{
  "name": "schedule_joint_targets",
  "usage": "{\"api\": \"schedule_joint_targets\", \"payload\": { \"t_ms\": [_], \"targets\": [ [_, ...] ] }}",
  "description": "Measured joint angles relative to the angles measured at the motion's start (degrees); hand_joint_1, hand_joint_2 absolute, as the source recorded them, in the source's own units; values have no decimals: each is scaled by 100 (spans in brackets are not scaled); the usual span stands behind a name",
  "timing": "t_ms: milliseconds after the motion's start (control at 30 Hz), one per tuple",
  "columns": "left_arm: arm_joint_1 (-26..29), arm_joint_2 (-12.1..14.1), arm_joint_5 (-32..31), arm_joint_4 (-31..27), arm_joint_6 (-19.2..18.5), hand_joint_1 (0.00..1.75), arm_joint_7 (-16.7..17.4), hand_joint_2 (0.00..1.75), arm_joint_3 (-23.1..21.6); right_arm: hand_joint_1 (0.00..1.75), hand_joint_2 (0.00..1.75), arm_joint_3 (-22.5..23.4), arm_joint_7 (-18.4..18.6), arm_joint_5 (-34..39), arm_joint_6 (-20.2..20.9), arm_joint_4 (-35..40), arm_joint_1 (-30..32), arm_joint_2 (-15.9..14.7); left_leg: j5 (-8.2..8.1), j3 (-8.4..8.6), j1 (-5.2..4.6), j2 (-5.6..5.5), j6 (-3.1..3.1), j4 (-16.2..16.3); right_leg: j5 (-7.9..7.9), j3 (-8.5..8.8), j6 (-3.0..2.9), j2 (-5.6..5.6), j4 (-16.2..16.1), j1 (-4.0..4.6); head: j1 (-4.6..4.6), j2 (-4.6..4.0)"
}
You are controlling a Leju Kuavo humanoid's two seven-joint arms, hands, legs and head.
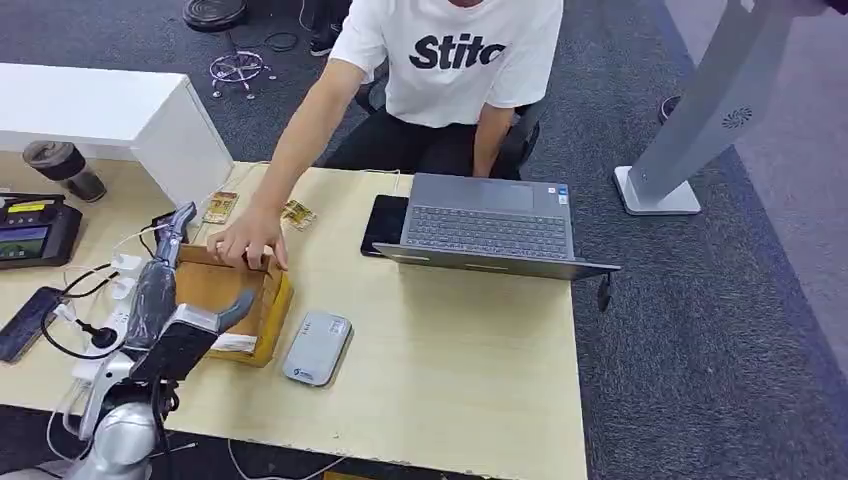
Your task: Pass the card to the sensor for recognition and then transmit it.
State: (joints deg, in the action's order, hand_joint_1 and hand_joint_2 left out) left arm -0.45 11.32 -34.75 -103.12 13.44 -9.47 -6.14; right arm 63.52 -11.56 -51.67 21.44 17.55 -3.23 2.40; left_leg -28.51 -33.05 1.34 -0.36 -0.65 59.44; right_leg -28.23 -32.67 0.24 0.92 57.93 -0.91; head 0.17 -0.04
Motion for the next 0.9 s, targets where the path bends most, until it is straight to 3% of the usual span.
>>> {"api": "schedule_joint_targets", "payload": {
  "t_ms": [200,667,900],
  "targets": [
    [326,190,-372,-247,-120,0,230,175,28,0,175,96,98,7,0,0,18,0,0,1,0,1,0,0,0,0,0,1,0,0,-2,0],
    [540,332,-427,-461,-123,0,243,175,98,0,175,133,107,7,0,0,33,0,0,0,0,0,0,0,0,1,0,0,0,0,0,0],
    [760,470,-765,-673,-92,0,361,175,227,0,175,172,151,7,0,28,37,11,0,0,0,1,0,0,0,0,0,1,0,0,2,0]
  ]
}}
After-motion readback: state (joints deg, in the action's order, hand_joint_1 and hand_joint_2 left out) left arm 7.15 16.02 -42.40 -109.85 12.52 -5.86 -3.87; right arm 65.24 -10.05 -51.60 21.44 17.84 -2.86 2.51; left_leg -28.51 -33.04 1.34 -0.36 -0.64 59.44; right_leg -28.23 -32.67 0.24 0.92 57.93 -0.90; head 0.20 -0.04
